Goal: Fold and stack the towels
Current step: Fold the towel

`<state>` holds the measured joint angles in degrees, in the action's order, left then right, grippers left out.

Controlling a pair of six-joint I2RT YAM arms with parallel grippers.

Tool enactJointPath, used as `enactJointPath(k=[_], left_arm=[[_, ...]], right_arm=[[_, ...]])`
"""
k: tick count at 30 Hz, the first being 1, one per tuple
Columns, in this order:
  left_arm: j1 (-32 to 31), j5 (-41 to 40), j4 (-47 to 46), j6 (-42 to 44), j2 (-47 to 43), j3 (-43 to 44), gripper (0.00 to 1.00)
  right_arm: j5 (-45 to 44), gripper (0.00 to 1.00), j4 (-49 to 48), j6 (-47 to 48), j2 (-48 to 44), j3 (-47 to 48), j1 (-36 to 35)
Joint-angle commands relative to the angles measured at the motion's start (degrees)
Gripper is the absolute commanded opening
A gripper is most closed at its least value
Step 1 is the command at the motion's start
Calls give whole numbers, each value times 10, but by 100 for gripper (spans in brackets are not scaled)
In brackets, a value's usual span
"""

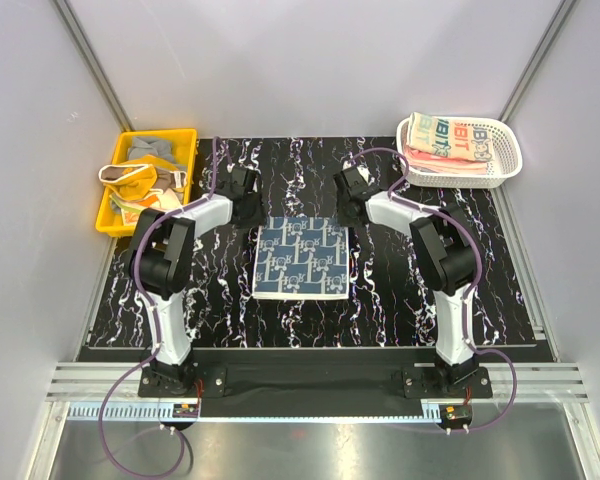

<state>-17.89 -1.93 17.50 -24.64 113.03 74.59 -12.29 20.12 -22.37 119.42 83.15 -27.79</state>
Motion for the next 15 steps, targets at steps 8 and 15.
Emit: enactJointPath(k=[8, 15], left_arm=[[22, 73, -60, -15, 21, 15, 47], [27, 82, -52, -22, 47, 26, 40]], right_arm=[[72, 41, -40, 42, 14, 26, 26], [79, 40, -30, 58, 18, 46, 28]])
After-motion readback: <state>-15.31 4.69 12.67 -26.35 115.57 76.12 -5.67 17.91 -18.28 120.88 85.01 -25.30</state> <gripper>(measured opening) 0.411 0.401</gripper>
